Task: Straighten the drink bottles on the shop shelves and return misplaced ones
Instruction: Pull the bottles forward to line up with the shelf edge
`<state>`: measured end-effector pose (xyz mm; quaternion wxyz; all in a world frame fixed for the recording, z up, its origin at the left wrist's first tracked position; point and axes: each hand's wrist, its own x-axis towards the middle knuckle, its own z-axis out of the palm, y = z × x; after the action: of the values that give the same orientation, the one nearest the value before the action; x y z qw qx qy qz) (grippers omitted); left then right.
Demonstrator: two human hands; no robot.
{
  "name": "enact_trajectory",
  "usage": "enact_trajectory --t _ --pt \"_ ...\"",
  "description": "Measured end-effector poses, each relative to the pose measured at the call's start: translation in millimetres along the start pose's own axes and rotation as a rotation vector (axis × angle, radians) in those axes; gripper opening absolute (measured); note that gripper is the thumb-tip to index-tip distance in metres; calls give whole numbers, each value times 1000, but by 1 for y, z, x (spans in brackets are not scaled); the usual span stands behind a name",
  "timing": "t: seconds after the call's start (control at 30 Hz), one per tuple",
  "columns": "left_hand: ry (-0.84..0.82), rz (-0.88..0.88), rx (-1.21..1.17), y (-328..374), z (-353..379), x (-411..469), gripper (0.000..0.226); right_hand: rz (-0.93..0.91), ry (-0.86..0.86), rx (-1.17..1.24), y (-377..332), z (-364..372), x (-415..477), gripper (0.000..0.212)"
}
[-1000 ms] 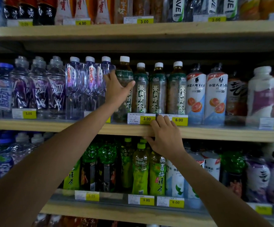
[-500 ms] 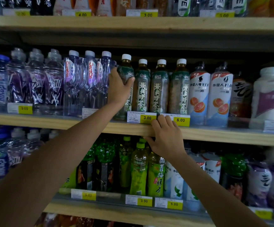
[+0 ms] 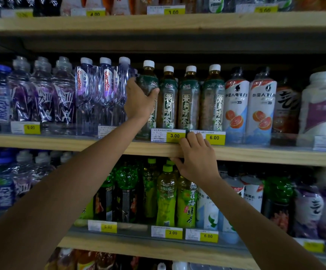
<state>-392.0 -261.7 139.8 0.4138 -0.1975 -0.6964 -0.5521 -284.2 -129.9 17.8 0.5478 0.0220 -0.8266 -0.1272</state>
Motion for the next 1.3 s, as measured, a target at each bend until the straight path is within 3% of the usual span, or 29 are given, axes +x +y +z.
enact_trajectory --t 0.37,0.8,1.13,1.3 --pt "79 -29 -48 2 4 -2 68 9 -16 -17 -2 -1 0 47" --pt "98 -51 69 10 3 -3 69 14 -43 -17 -4 -3 0 47" --pt "67 -9 109 6 -5 -7 49 6 -49 2 -2 -4 0 47" --pt "72 107 104 -2 -7 -29 45 4 -87 -9 -1 -4 0 47"
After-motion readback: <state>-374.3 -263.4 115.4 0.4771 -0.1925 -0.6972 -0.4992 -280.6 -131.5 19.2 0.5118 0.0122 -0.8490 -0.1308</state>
